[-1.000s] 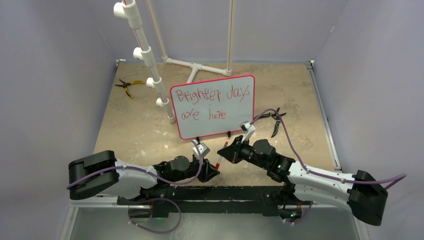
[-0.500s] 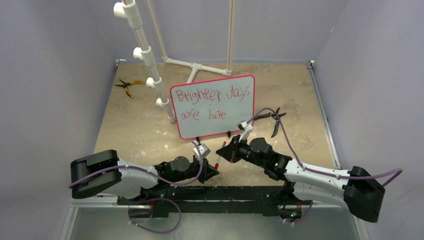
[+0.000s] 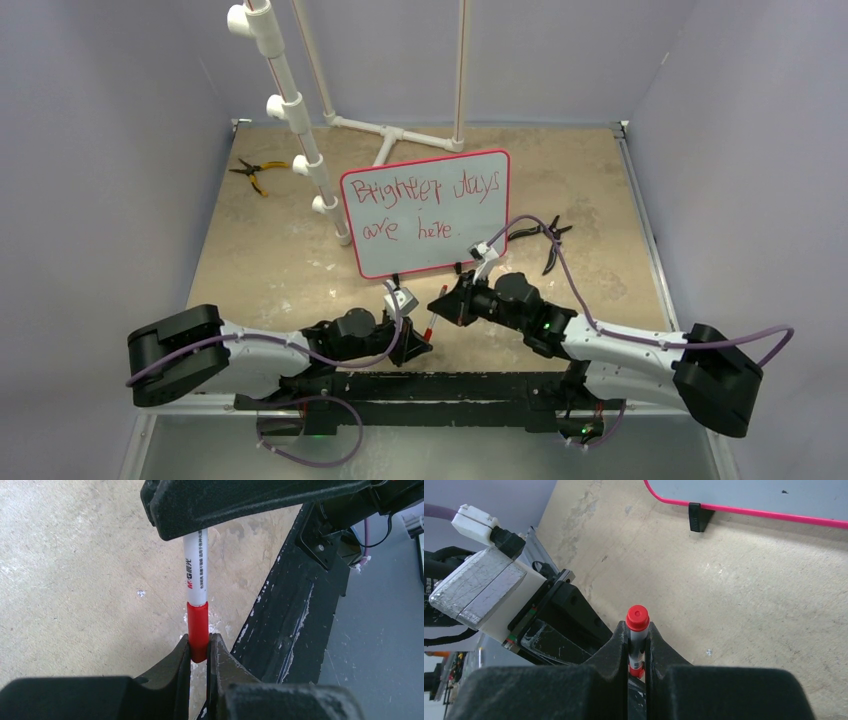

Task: Write a sentence on the whiteboard
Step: Close the whiteboard marker.

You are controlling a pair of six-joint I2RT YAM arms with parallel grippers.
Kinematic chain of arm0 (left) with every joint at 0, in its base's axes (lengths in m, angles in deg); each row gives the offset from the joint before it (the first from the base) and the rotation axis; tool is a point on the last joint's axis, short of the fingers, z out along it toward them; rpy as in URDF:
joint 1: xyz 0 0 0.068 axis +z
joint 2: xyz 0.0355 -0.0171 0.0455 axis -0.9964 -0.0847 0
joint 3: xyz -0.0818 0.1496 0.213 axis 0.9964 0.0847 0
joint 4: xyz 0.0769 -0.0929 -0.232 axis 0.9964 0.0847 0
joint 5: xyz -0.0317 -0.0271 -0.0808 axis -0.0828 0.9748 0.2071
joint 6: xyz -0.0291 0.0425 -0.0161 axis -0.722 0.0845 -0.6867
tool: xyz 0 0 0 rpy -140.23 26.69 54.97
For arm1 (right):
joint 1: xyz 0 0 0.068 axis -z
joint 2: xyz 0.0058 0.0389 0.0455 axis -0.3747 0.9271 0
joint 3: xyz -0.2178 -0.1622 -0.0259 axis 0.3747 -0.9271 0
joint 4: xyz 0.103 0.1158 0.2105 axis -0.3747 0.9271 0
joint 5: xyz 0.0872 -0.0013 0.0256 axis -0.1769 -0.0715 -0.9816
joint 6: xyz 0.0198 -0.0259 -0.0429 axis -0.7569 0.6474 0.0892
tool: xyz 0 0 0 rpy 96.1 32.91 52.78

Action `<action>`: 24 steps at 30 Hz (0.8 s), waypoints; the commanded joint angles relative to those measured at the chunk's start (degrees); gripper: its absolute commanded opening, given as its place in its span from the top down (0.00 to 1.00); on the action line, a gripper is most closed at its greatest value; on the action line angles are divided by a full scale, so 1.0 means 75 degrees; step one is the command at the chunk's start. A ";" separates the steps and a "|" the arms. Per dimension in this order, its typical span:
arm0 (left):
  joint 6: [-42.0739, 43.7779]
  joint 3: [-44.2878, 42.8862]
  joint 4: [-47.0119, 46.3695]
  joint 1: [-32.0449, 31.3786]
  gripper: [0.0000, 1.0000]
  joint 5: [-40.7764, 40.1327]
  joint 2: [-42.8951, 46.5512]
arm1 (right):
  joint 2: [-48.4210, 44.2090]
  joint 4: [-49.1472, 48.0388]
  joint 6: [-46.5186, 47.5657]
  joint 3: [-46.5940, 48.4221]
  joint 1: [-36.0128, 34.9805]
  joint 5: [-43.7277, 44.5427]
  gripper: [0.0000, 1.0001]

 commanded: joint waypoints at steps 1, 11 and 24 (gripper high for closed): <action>0.0366 -0.0525 -0.1268 0.0408 1.00 -0.0092 0.0326 | 0.0284 0.1023 0.0018 -0.0184 -0.0184 -0.1270 1.00; 0.0510 -0.0874 -0.1369 0.0896 1.00 0.0431 0.0346 | 0.0768 0.0974 0.0104 -0.0253 -0.0279 -0.1634 1.00; 0.0677 -0.1072 -0.1262 0.1261 1.00 0.0617 0.0433 | 0.1143 0.1015 0.0056 -0.0256 -0.0305 -0.1815 1.00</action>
